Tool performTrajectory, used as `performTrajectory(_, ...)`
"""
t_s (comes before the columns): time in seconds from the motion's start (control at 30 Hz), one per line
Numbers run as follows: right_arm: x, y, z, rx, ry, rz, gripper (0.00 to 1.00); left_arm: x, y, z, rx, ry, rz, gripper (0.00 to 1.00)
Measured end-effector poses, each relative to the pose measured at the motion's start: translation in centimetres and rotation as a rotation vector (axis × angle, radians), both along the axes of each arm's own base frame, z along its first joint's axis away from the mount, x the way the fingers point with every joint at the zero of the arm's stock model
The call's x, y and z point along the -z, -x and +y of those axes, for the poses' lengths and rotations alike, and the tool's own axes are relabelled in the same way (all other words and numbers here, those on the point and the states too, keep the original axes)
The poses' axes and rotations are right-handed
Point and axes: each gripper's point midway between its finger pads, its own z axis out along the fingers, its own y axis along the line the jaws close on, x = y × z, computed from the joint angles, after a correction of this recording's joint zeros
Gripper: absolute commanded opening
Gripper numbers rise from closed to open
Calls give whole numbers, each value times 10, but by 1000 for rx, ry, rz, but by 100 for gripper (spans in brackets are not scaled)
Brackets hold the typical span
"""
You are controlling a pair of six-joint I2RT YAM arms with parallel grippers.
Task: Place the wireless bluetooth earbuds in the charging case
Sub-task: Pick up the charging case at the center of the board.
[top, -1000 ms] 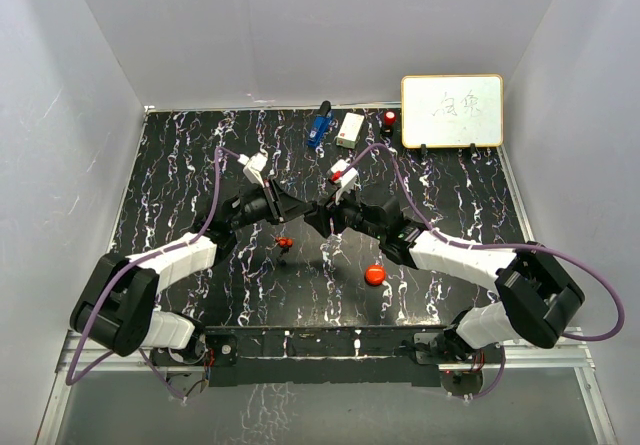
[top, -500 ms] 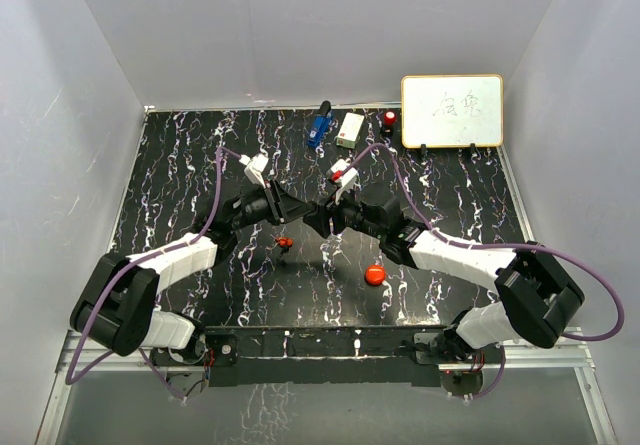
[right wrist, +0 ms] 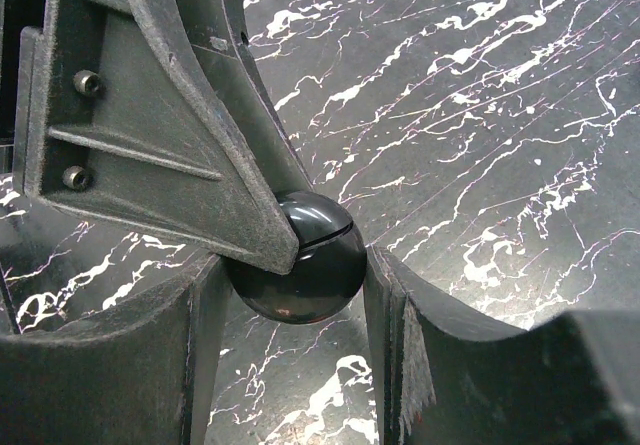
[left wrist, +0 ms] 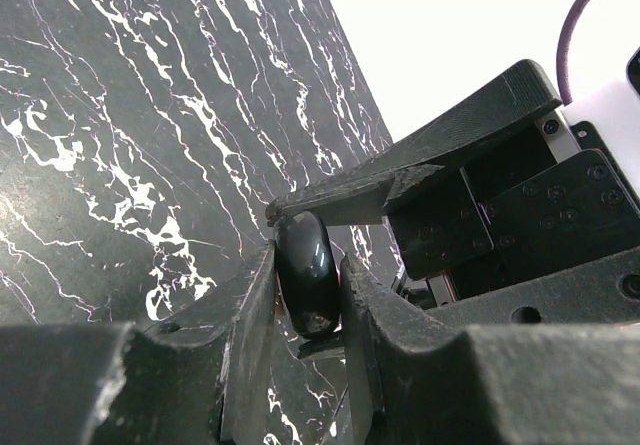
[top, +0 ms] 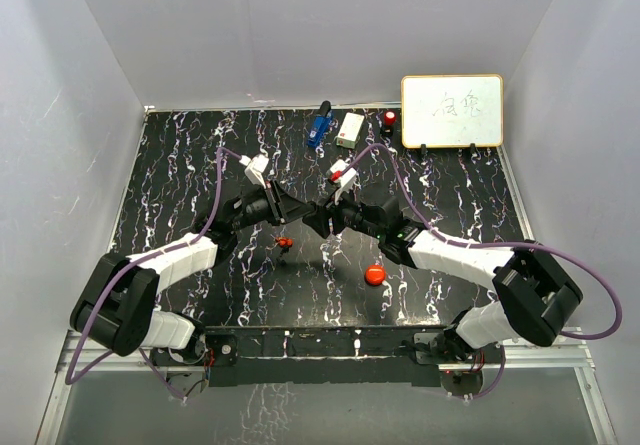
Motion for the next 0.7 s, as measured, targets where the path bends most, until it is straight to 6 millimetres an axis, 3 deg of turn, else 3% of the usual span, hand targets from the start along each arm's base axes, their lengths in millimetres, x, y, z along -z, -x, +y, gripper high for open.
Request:
performTrajectory(0.03,0,0,0,0,0,0,42,0,0,0,-1,0,0,0)
performTrajectory(0.13,0,0,0,2,-2,1,79,-1,0,0,-3,-1,-3,0)
performTrajectory(0.17,0,0,0,4,-6,6,84,-1,0,0,-2,-3,-7,0)
performTrajectory(0.3,-1,-1,0,12,-12,11,95,-5,0,2,-15,-6,-23,0)
performTrajectory(0.43,-8,-7,-11,64,-21,18,98,-8,-2,7,-45,-20,-34,0)
performTrajectory(0.7,-78,-24,-64,268,-146,-68,98,-2,-5,10,-74,-41,-10,0)
